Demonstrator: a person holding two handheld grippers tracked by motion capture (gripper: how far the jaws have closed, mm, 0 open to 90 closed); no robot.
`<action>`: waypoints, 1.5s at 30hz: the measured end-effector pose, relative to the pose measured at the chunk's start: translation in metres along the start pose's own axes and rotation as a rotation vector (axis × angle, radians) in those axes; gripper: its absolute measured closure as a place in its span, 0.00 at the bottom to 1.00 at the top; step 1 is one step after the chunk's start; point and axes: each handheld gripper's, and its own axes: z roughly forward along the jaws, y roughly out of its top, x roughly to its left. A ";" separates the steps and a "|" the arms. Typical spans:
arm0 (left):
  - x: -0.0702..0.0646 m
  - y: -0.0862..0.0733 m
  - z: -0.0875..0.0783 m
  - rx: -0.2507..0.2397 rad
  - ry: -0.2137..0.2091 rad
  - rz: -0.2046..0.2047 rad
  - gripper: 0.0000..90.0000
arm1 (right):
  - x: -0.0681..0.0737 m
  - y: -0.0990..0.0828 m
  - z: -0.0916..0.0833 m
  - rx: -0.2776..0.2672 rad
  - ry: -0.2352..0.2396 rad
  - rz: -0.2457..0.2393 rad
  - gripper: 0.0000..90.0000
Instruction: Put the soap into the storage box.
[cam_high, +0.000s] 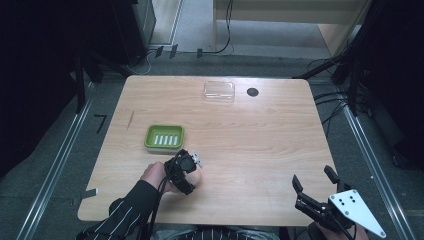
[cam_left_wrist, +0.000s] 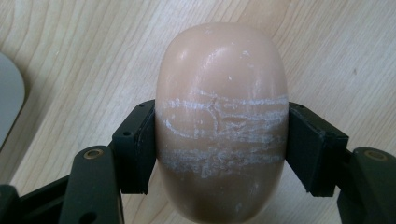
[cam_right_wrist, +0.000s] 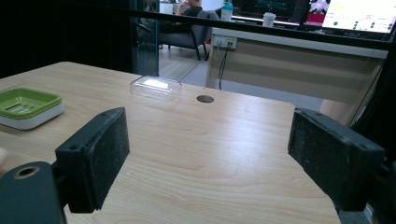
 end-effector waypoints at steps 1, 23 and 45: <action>0.000 0.000 0.000 0.000 0.000 0.000 0.37 | 0.000 0.000 0.000 0.000 0.000 0.000 0.15; 0.014 -0.016 -0.013 -0.002 0.015 0.048 0.37 | 0.000 0.000 0.000 0.001 0.000 0.002 0.15; 0.031 -0.023 -0.029 -0.023 0.033 0.061 0.37 | 0.000 0.000 0.002 -0.001 0.006 0.002 0.15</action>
